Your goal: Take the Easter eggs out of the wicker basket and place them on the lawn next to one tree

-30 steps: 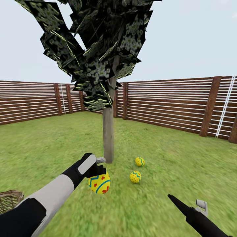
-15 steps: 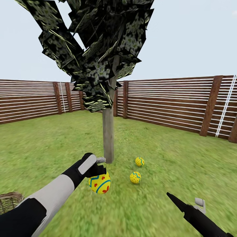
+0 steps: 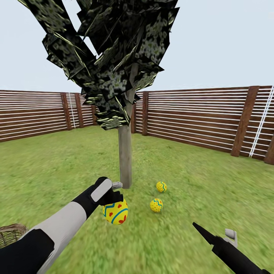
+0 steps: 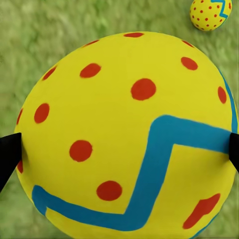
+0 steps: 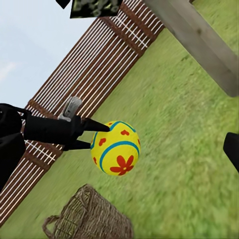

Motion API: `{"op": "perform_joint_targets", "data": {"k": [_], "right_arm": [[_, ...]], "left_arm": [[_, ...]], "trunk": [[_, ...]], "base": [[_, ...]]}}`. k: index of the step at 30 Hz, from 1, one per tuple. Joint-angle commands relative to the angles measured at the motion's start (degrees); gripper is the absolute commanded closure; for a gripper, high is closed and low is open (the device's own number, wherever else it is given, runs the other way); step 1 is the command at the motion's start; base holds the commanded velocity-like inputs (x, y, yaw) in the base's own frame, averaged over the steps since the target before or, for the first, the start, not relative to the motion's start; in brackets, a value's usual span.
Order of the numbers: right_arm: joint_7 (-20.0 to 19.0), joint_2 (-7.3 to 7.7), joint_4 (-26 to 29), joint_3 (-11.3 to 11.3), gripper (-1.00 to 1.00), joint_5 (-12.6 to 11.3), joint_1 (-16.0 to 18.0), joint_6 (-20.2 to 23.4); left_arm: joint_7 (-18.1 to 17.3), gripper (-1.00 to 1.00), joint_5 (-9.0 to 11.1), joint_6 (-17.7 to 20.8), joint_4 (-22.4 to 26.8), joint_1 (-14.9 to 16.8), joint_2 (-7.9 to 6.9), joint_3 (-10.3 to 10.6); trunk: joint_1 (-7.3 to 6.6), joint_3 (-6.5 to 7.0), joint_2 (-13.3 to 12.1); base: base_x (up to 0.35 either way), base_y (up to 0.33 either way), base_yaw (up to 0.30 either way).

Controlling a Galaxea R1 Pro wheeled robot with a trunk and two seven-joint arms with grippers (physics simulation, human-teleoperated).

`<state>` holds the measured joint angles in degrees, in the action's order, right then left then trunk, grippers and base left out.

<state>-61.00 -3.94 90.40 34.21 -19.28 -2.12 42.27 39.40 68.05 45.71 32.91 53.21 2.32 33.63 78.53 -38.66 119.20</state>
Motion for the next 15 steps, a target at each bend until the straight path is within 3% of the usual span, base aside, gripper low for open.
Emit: {"op": "perform_joint_targets", "data": {"k": [1,15], "right_arm": [[0.0,-0.02,0.0,0.1,-1.00,-0.2,0.0,0.4],[0.0,0.13,-0.3,0.1,-1.00,-0.3,0.0,0.4]], "left_arm": [[0.5,1.00,0.5,0.0,0.0,0.1,0.03,0.3],[0.5,1.00,0.5,0.0,0.0,0.1,0.23,0.3]], "trunk": [[-0.23,0.04,-0.4],[-3.31,1.37,-6.0]], "base": [[0.000,0.000,0.000],[0.000,0.000,0.000]]}}
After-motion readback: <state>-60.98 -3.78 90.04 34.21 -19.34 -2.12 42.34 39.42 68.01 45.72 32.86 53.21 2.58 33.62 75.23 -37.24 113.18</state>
